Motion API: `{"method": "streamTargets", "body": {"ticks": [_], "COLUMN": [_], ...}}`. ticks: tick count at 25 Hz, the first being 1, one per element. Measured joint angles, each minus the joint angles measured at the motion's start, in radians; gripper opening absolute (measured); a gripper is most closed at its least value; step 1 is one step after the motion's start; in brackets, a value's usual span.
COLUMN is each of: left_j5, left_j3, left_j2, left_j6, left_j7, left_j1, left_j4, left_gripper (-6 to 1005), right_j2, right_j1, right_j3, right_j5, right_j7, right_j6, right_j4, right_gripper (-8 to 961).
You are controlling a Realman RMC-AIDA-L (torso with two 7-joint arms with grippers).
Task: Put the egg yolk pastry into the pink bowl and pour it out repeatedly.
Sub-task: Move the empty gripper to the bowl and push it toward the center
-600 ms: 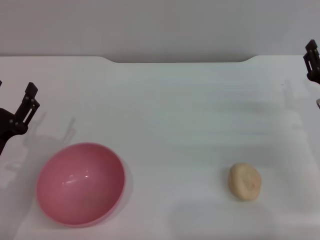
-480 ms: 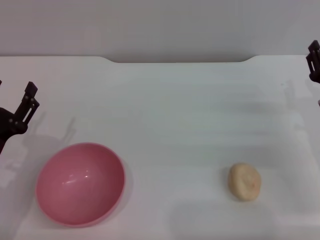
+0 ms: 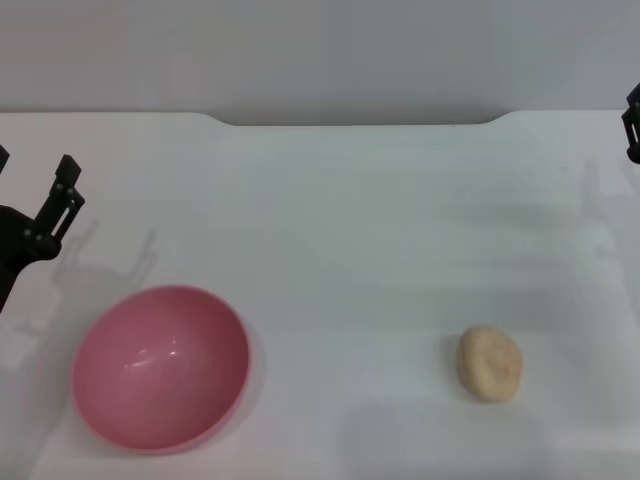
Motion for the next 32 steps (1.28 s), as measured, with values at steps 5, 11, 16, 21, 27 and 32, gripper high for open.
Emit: {"method": "streamTargets", "body": {"ticks": [5,11,16,21,27,32], "left_j5": [0.000,0.000,0.001,0.002,0.040,0.091], "left_j3": [0.001,0.003,0.006,0.009,0.005,0.015], "left_j2": [0.000,0.000,0.000,0.000,0.000,0.013], "left_j6": [-0.001,-0.003,-0.006,-0.006,-0.007,-0.082], "left_j7": [0.003,-0.001,-0.001,-0.001,-0.065,-0.364], "left_j1": [-0.001,-0.004,-0.007,-0.006,-0.006,-0.050], "left_j4": [-0.001,-0.001,-0.001,-0.001,0.009,0.157], "left_gripper": [762,762,763,761,759,757], "right_j2": [0.000,-0.001,0.000,-0.001,0.001,0.002], "right_j1": [0.001,0.005,0.005,0.005,0.002,-0.002], "right_j3": [0.000,0.001,0.001,0.001,0.000,0.000], "right_j5": [0.000,0.000,0.000,0.000,0.001,0.001], "right_j7": [0.000,0.000,0.000,0.000,0.010,0.053], "right_j6": [0.015,0.016,0.016,0.016,0.016,0.016], "right_j4": [-0.005,-0.009,-0.010,-0.009,-0.004,-0.004], "right_gripper": [467,464,461,459,456,453]}}
